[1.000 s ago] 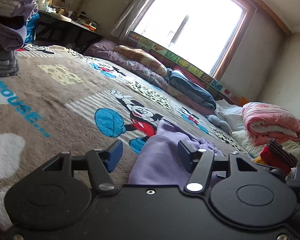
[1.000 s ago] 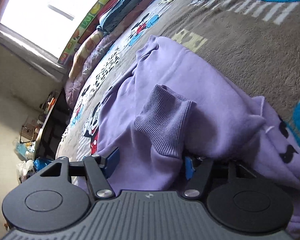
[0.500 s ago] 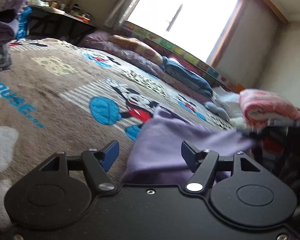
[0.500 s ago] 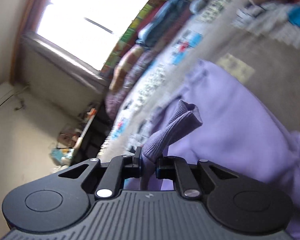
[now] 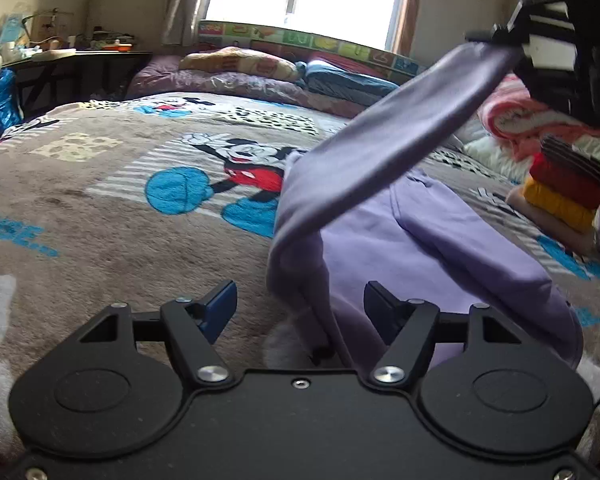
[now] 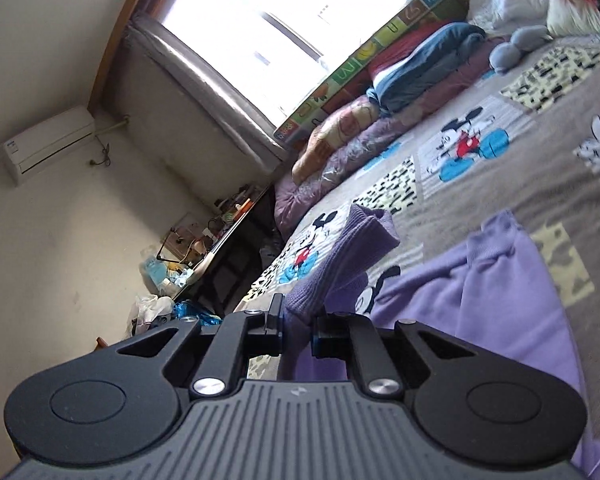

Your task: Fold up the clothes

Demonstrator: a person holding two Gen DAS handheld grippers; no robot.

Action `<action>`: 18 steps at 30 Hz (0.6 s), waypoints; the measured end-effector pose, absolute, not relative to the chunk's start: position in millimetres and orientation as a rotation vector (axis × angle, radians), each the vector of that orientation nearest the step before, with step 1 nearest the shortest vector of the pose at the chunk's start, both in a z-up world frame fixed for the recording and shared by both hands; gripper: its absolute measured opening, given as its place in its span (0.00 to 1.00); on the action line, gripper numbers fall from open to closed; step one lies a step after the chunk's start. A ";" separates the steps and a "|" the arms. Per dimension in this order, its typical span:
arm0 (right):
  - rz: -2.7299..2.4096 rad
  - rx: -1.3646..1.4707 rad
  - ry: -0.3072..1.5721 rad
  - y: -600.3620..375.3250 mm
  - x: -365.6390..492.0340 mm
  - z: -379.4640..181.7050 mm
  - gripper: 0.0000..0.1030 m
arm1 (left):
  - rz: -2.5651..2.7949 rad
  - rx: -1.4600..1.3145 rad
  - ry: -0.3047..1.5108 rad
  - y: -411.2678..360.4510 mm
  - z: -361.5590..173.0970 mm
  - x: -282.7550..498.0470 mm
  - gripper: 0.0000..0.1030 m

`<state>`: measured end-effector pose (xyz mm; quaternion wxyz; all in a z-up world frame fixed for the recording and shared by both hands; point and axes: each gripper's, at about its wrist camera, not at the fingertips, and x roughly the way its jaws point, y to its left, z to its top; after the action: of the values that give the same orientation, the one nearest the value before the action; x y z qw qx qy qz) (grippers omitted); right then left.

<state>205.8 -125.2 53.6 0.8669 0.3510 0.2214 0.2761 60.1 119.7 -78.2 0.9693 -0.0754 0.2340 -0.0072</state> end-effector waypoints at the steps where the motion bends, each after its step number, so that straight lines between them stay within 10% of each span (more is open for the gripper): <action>1: 0.579 0.725 0.459 -127.8 206.6 56.8 0.13 | -0.019 -0.135 0.470 115.9 -78.2 59.2 0.67; 18: 0.541 0.721 0.420 -204.1 192.9 46.9 0.13 | -0.016 0.370 0.369 46.2 -91.1 47.0 0.25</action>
<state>192.9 -204.1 46.9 0.8790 0.3456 0.2017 0.2593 47.0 46.2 -91.1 0.9660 0.1828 0.1826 -0.0082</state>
